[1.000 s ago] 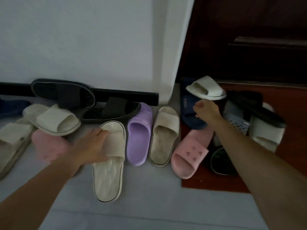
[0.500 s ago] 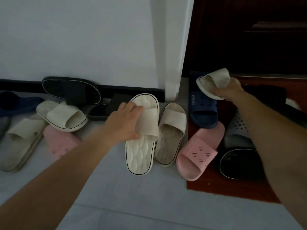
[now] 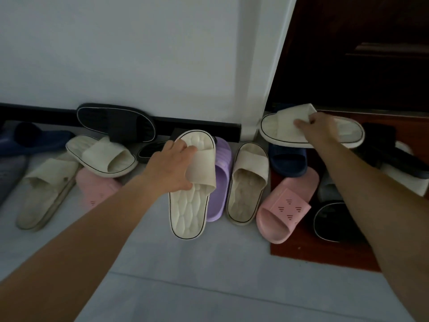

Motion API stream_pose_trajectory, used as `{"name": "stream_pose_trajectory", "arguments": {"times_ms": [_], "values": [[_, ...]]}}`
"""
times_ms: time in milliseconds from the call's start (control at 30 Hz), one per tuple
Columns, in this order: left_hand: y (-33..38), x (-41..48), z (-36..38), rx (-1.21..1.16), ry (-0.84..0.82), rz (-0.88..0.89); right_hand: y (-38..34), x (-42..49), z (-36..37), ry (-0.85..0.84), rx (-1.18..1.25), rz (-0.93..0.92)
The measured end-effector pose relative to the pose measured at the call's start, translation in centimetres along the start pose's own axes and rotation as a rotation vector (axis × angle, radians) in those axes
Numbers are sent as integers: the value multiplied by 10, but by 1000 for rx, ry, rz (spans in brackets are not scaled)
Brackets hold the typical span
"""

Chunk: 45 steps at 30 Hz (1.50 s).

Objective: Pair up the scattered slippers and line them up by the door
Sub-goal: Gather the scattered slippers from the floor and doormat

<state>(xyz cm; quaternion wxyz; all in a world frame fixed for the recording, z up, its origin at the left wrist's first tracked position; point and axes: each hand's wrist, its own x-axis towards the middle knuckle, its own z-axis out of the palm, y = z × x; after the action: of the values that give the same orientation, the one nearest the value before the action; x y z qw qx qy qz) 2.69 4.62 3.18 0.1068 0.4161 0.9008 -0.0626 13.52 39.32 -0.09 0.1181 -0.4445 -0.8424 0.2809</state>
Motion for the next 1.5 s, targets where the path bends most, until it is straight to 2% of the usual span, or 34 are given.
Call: {"name": "stream_pose_trajectory", "arguments": {"times_ms": [100,167,400,533,767,833,900,967,1067,1267,1300,1500], "values": [[-7,-8,-7,-10,5,2,-16,-36,-1,18,93,26],[-11,-14,-11,-14,-17,7,-25,-67,3,-15,251,114],[-36,-43,2,17,-54,110,-64,-204,39,-230,708,422],[-51,-78,38,-2,-103,170,-78,-276,59,-190,908,625],[-36,-154,114,-6,-301,313,-57,-396,89,-161,948,991],[-26,-170,125,-31,-356,310,-56,-419,98,-286,956,1108],[-22,-183,136,-65,-437,289,-54,-435,104,-552,796,1149],[-23,-188,142,-59,-458,302,-44,-440,104,-737,576,1068],[-29,-184,144,-48,-412,331,-19,-436,97,-855,242,720],[-27,-174,142,8,-456,339,18,-420,93,-603,-628,28],[-26,-173,142,21,-456,345,21,-418,93,-575,-707,-47],[-29,-175,137,-26,-416,259,21,-399,90,-531,-912,-231]]}}
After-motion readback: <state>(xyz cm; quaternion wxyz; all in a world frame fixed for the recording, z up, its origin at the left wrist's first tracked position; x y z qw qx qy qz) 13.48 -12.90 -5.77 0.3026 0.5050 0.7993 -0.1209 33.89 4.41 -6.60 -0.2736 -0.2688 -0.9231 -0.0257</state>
